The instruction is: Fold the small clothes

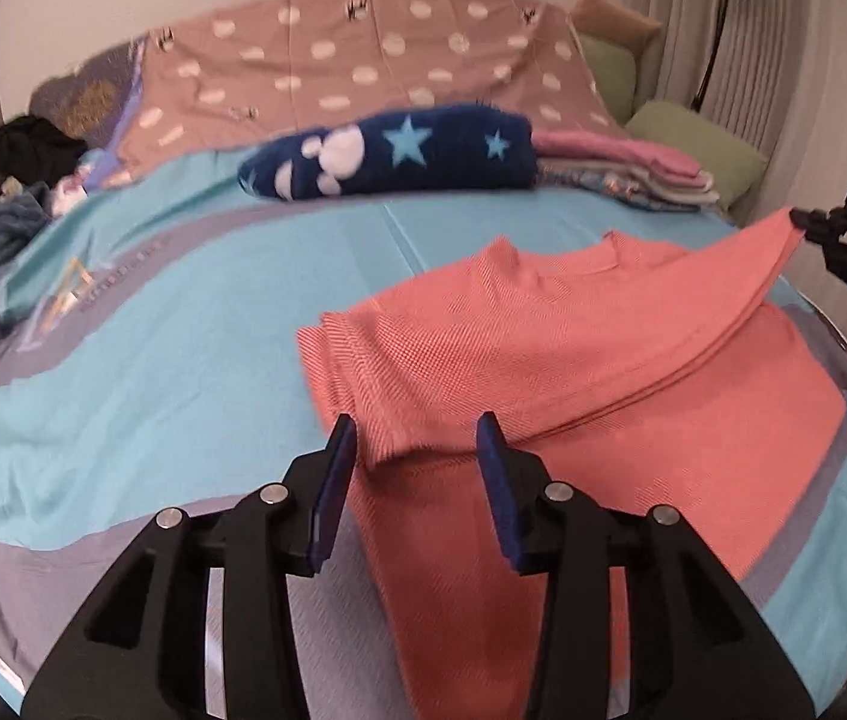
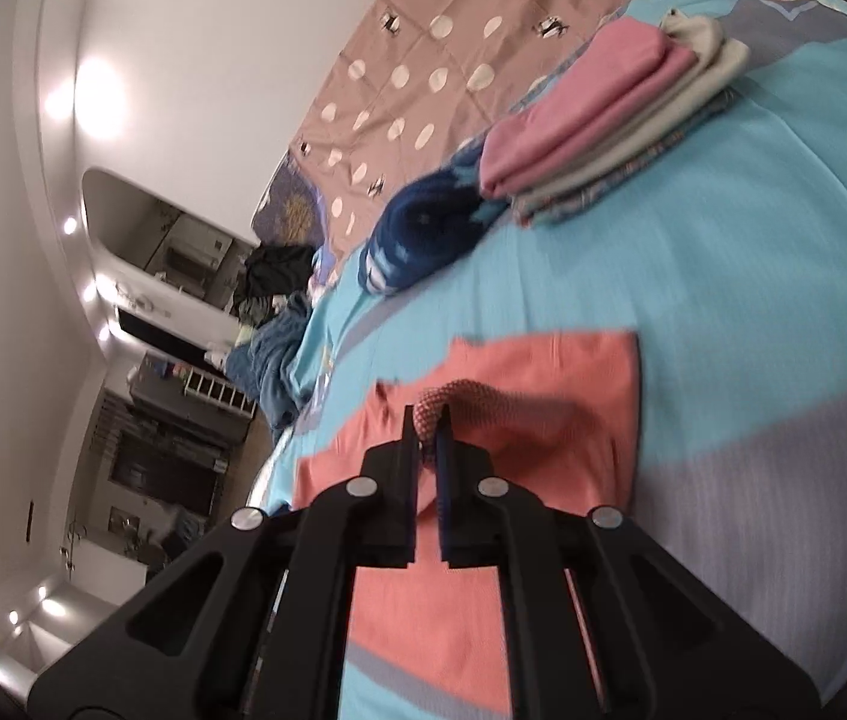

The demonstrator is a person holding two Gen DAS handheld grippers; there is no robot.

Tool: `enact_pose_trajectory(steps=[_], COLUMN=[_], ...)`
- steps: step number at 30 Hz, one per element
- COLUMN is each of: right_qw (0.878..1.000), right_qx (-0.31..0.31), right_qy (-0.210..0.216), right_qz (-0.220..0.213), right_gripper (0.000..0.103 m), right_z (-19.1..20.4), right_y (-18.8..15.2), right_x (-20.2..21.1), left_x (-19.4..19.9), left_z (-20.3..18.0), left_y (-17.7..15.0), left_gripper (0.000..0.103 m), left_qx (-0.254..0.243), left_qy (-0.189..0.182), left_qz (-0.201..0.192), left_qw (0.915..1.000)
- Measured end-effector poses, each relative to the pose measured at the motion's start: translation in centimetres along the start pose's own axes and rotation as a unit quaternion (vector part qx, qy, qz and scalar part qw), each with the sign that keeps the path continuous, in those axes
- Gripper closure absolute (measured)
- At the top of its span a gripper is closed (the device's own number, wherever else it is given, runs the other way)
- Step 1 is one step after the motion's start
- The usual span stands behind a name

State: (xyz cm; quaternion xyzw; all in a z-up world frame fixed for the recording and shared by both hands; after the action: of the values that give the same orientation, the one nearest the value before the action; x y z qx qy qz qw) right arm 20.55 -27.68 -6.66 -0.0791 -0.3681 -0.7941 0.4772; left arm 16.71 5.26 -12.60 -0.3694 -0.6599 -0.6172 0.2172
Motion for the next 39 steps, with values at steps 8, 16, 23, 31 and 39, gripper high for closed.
enact_pose_trajectory(steps=[8, 16, 23, 31, 39], right_qw=[0.996, 0.974, 0.950, 0.957, 0.965], right_qx=[-0.034, 0.149, 0.210, 0.177, 0.155], right_qy=[-0.077, -0.161, -0.206, -0.215, -0.196], right_qz=[-0.015, 0.055, 0.103, 0.082, 0.076], right_gripper=[0.081, 0.053, 0.044, 0.040, 0.040], right_z=[-5.9, -5.3, -5.7, -6.7, -7.6], right_y=[4.3, 0.6, -1.2, 1.1, 2.0], right_x=[-4.4, -4.6, -7.6, -9.2, -8.2], left_x=[-1.7, 1.3, -0.5, -4.4, -4.7], left_z=[4.7, 3.6, -0.3, 4.4, 5.6], left_y=[6.5, 3.8, -2.5, 8.7, 8.9], left_gripper=[0.058, 0.053, 0.044, 0.042, 0.039], left_qx=[0.128, 0.026, -0.185, -0.037, 0.095], left_qy=[-0.002, 0.001, 0.067, 0.105, -0.020], left_qz=[-0.058, -0.035, 0.040, -0.037, -0.013], left_qw=[0.9901, 0.9991, 0.9797, 0.9931, 0.9952])
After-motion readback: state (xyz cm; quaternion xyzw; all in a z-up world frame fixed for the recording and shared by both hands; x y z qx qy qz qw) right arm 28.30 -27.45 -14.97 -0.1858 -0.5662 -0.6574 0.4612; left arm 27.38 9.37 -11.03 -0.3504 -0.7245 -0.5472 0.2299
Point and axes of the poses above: each gripper's, at about its wrist camera, not at the fingertips, and x roughly against the way its jaws point, z to its left, y to its top, the point moved 10 cm from there along -x, roughly the way its jaws point, and after that the axes turned 6 degrees about x, right-handed, at the moved point
